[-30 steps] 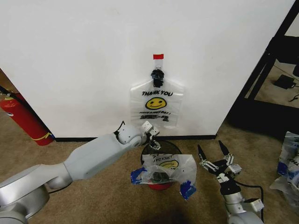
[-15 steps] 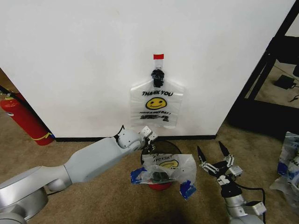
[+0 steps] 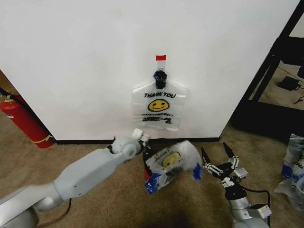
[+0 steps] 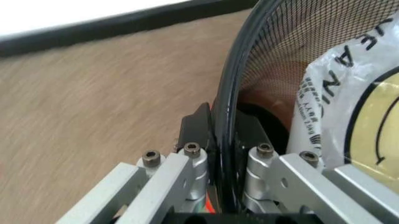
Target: Pick up the garbage bag from the wall and place it over the trash bin.
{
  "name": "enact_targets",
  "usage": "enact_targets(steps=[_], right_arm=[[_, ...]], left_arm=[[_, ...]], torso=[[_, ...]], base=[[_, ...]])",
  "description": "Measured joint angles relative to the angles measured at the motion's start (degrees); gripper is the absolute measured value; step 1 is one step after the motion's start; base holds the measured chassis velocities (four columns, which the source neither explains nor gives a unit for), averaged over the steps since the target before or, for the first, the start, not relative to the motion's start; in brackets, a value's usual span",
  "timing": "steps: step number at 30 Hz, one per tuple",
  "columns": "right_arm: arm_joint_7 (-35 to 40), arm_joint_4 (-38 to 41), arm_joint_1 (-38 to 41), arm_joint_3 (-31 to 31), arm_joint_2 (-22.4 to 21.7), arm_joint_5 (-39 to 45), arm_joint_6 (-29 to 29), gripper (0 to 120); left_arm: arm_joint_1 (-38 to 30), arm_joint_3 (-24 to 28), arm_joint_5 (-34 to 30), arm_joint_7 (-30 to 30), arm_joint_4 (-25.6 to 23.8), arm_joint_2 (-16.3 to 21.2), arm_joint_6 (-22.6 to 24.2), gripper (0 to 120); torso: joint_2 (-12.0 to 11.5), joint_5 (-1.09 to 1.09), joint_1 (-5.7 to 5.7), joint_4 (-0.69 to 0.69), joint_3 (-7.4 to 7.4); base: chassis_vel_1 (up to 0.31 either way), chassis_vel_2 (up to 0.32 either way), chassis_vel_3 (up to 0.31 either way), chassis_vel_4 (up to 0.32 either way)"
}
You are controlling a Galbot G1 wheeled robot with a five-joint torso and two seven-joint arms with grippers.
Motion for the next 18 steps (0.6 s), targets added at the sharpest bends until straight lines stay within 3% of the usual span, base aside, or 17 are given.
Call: enact_targets(steps=[3,4,6,8,11,12,18], right_arm=[[0.16,-1.39,1.04,-0.25,-1.07,0.56,-0.35,100],[0.16,-1.39,1.04,-0.25,-1.07,0.56,-0.35,100],[-0.04,-3.03,1.82,-0.41,-2.06,0.55,-0.53,100],[-0.2,-3.64,2.18,-0.58,-2.41,0.55,-0.59,100],[-0.49,-4.91,3.16,-1.24,-2.78,0.55,-0.74,100],[-0.57,-5.46,4.25,-2.28,-3.01,0.28,-1.13,100],[-0.98,-5.24,5.03,-3.56,-3.22,-0.98,-1.69,100]], left_arm=[[5.03,-8.5,-6.35,-7.26,-3.41,1.3,-0.01,4],[5.03,-8.5,-6.35,-7.26,-3.41,1.3,-0.01,4],[10.73,-15.74,-10.87,-12.39,-6.9,1.04,-0.03,4],[13.88,-18.82,-12.06,-14.02,-8.84,0.38,-0.03,4],[20.56,-23.87,-11.71,-15.41,-12.28,-1.68,-0.09,4],[25.03,-26.55,-9.61,-15.26,-13.54,-4.19,-0.58,4],[29.26,-29.04,-4.8,-13.74,-13.84,-7.23,-2.3,4]], torso=[[0.0,0.0,0.0,0.01,0.0],[0.0,0.0,0.0,0.01,0.0],[0.0,0.02,0.0,0.01,0.0],[0.0,-0.01,0.0,-0.01,0.0],[0.0,-0.01,-0.01,-0.03,-0.01],[0.0,-0.01,-0.01,-0.01,0.0],[0.0,0.02,-0.01,-0.01,-0.01]], base=[[0.0,0.0,0.0,0.0],[0.0,0.0,0.0,0.0],[0.0,0.0,0.0,0.0],[0.0,0.0,0.0,0.0],[0.0,0.0,0.0,0.0],[0.0,0.0,0.0,0.0],[0.0,0.0,0.0,0.0]])
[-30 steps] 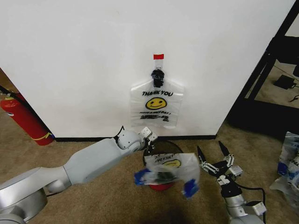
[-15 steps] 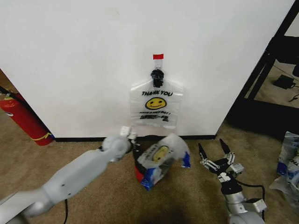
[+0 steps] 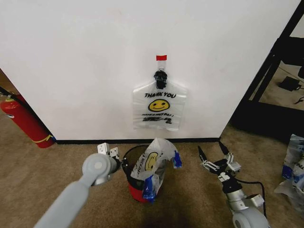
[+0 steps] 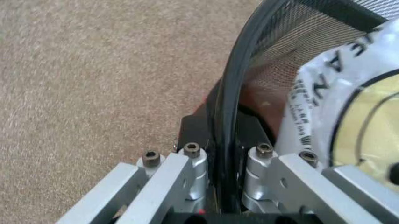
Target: Pick up the garbage bag from the wall and place it over the trash bin.
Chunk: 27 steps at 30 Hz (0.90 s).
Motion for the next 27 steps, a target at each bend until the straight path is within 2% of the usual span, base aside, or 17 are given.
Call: enact_targets(steps=[9,14,18,19,21,24,27], right_arm=[[-0.44,0.38,-0.78,0.23,-1.08,-0.44,-0.01,100],[-0.58,0.17,-0.09,-0.14,-1.37,-0.4,-0.05,100],[-0.89,-0.39,0.73,-0.77,-1.19,-0.4,-0.1,100],[-1.18,-0.76,0.93,-0.97,-1.04,-0.4,-0.1,100],[-1.3,-0.91,0.97,-1.05,-0.95,-0.4,-0.1,100],[-1.57,-1.05,0.97,-1.13,-0.56,-0.47,-0.09,100],[-1.62,-0.89,0.87,-1.11,-0.03,-0.81,-0.08,100]], left_arm=[[4.85,-4.3,5.0,1.69,-2.05,-4.87,-1.1,4],[7.39,-3.7,9.25,2.62,-3.36,-5.65,-1.13,6],[9.47,-3.61,10.32,2.93,-5.64,-5.62,-0.31,20],[10.35,-3.65,11.27,2.98,-6.77,-5.39,-0.29,27],[10.8,-3.69,11.83,3.0,-7.45,-5.2,-0.34,30],[12.24,-3.76,14.46,3.38,-10.02,-4.33,-0.98,42],[12.8,-3.8,20.5,5.09,-12.77,-3.45,-1.85,55]], torso=[[0.0,-0.04,0.01,-0.02,0.01],[0.0,-0.01,0.01,0.01,0.01],[0.0,-0.03,0.01,-0.01,0.01],[0.0,-0.02,0.01,0.0,0.01],[0.0,-0.03,0.01,0.0,0.01],[0.0,-0.02,0.01,0.0,0.01],[0.0,-0.03,0.01,-0.01,0.01]], base=[[0.0,0.0,0.0,0.0],[0.0,0.0,0.0,0.0],[0.0,0.0,0.0,0.0],[0.0,0.0,0.0,0.0],[0.0,0.0,0.0,0.0],[0.0,0.0,0.0,0.0],[0.0,0.0,0.0,0.0]])
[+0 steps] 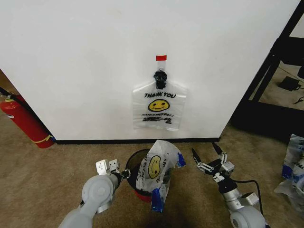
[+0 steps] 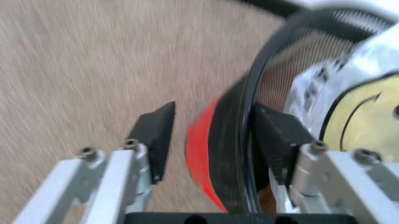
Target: Pick up the garbage bag from the wall and place it over the trash bin.
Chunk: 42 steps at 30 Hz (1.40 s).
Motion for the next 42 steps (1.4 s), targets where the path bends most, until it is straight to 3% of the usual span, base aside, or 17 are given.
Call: enact_targets(steps=[5,8,9,13,16,17,20,23,27,35,42], right_arm=[[0.0,0.27,0.02,-0.11,0.22,-0.25,-0.05,100],[-0.26,-0.63,-0.03,-0.24,0.51,-0.49,-0.02,100],[-0.26,-0.63,-0.03,-0.24,0.51,-0.49,-0.02,100],[-0.97,-3.01,-0.22,-0.01,0.88,-0.98,0.41,100],[-1.65,-4.01,-0.36,0.38,0.76,-1.0,0.44,100],[-2.73,-4.63,-0.54,0.79,0.43,-0.95,0.33,100],[-11.8,-6.84,-0.79,2.55,-1.07,1.36,0.31,100],[-27.26,-10.82,0.16,4.07,-2.73,8.03,1.06,100],[-36.05,-13.12,0.87,5.13,-3.81,11.99,0.69,100],[-37.92,-14.42,0.62,6.12,-4.11,11.3,-0.12,100],[-36.58,-15.12,0.88,6.16,-2.36,8.03,0.33,100]], left_arm=[[0.54,-1.08,9.96,4.79,-3.07,2.66,-3.53,70],[2.16,-1.45,18.24,13.46,-8.82,6.36,-6.89,84],[2.16,-1.45,18.24,13.46,-8.82,6.36,-6.89,84],[4.7,1.38,24.77,26.66,-15.46,7.92,-7.78,98],[5.65,3.35,28.89,31.91,-15.74,8.32,-8.29,100],[6.05,4.71,32.02,36.12,-15.11,8.69,-9.11,100],[5.17,9.52,40.01,42.38,-11.23,9.27,-12.7,100],[3.24,13.41,42.25,43.37,-9.61,9.06,-13.42,100],[1.09,16.3,42.74,43.28,-8.29,8.24,-12.63,100],[-6.55,23.46,44.6,38.17,-1.94,7.78,-6.08,100],[-13.69,29.94,39.19,29.25,1.74,4.75,-2.47,95]], torso=[[0.0,-0.01,0.0,0.01,0.0],[0.0,0.01,0.0,0.01,0.0],[0.0,0.01,0.0,0.01,0.0],[0.0,0.02,0.0,0.0,-0.01],[0.0,0.01,0.0,0.0,0.0],[0.0,0.01,0.0,0.0,0.0],[0.0,-0.03,0.0,0.0,0.0],[0.0,0.04,0.0,0.0,0.0],[0.0,0.01,0.0,0.0,0.0],[-0.01,0.01,0.0,0.0,0.0],[-0.01,0.0,0.0,-0.01,0.0]], base=[[0.0,0.0,0.0,0.0],[0.0,0.0,0.0,0.0],[0.0,0.0,0.0,0.0],[0.0,0.0,0.0,0.0],[0.0,0.0,0.0,0.0],[0.0,0.0,0.0,0.0],[0.0,0.0,0.0,0.0],[0.0,0.0,0.0,0.0],[0.0,0.0,0.0,0.0],[0.0,0.0,0.0,0.0],[0.0,0.0,0.0,0.0]])
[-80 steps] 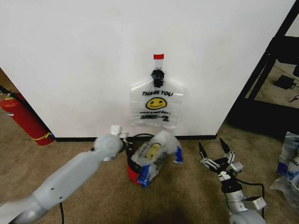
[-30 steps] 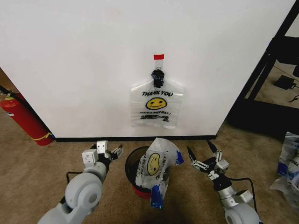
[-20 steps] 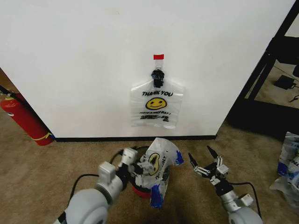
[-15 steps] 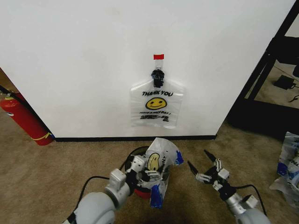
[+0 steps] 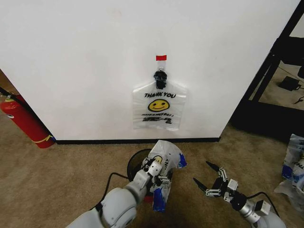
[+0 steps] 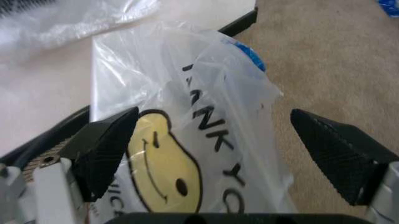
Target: Pick up the garbage bag from the wall and place it over the trash bin.
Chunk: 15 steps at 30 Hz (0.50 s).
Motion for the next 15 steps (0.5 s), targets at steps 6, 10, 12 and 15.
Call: enact_targets(steps=[6,10,12,15], right_arm=[[2.08,-0.53,0.27,-0.75,1.22,-2.43,0.53,100],[4.87,-0.18,0.18,-2.96,1.43,-3.07,-1.04,100],[6.87,1.3,-0.41,-4.8,1.26,-2.99,-3.83,100],[7.71,1.11,0.06,-5.69,1.38,-3.83,-5.25,100]], left_arm=[[-1.96,1.5,-0.66,-2.21,2.4,-1.21,0.59,77],[-2.7,0.42,-1.71,-2.67,2.51,-0.98,0.62,61],[-3.18,-0.13,-2.78,-2.89,2.7,-0.88,0.62,51],[-3.67,-0.26,-3.87,-2.97,3.34,-0.9,0.62,43]], torso=[[0.0,0.0,0.0,0.01,0.0],[0.0,0.0,0.0,0.02,0.0],[0.0,0.0,0.0,0.01,0.0],[0.0,-0.01,0.0,0.01,0.0]], base=[[0.0,0.0,0.0,0.0],[0.0,0.0,0.0,0.0],[0.0,0.0,0.0,0.0],[0.0,0.0,0.0,0.0]])
